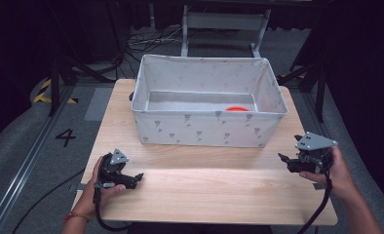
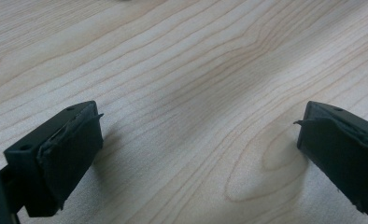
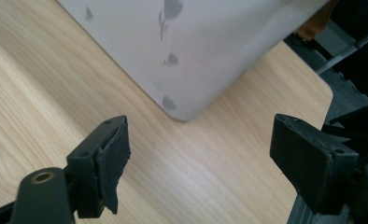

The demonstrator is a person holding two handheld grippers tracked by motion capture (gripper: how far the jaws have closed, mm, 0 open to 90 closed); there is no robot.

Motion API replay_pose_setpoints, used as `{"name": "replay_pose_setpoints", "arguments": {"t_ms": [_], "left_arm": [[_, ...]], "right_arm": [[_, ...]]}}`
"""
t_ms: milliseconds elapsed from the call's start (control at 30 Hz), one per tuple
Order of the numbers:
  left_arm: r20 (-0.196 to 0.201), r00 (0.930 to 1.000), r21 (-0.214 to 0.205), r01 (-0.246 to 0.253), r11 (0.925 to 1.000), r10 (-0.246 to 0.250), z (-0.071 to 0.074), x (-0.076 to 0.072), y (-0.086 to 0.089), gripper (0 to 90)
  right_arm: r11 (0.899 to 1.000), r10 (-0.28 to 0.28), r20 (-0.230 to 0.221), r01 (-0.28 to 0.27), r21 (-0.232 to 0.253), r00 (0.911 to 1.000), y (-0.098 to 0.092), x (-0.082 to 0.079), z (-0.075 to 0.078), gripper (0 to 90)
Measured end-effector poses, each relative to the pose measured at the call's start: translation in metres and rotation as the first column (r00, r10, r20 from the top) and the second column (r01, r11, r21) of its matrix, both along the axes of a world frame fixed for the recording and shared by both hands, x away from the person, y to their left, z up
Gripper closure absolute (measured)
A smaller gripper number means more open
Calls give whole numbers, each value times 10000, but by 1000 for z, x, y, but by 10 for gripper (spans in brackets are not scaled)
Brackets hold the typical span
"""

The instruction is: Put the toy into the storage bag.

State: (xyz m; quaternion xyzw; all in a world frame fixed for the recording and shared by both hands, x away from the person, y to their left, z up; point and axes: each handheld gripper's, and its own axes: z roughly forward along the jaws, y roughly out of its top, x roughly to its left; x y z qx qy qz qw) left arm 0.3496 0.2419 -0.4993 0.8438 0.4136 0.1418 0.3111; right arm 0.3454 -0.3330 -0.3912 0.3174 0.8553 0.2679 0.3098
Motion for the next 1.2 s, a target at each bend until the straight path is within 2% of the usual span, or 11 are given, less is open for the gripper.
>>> {"name": "replay_pose_setpoints", "arguments": {"t_ms": [233,567,700,867,933,967,1000,1033,1100,1133,1200], "left_arm": [[2,10000,-3,-6,10000,6,0,0,0,5],[-4,10000,-9,-9,10000,9,0,0,0,5],[-5,10000,-2,-3,10000,3,0,0,0,4],[-5,10000,-6,-3,10000,3,0,0,0,5],[-4,10000,-7,-5,10000,5,0,0,0,5],[-4,10000,-7,-5,10000,5,0,0,0,4],[-2,10000,-13,-9,10000,9,0,0,0,4],[-3,10000,-14,-9,10000,9,0,0,0,4],[-5,10000,2,2,10000,-2,0,0,0,4],[-3,10000,-14,-8,10000,8,0,0,0,4],[-5,10000,-20,8,10000,-8,0,0,0,4]], "right_arm": [[10000,15,-455,-18,-57,9990,-9,-7,-29,204],[9979,123,-863,-68,638,9962,-21,-16,-61,209],[9911,86,-1173,72,1331,9931,-30,-21,-76,213],[9848,-29,-1573,302,1711,9875,-39,-27,-90,214],[9773,-19,-1683,375,2086,9857,-44,-32,-94,214],[9773,-19,-1683,375,2086,9857,-44,-32,-94,214],[9729,-59,-1735,457,2265,9848,-47,-34,-96,215],[9614,-55,-1909,577,2689,9816,-52,-38,-100,211],[9582,-171,-1853,691,2777,9825,-57,-41,-104,207],[9506,-296,-1985,890,2975,9797,-60,-44,-109,190],[9516,-330,-1992,918,2934,9794,-61,-45,-111,167]]}}
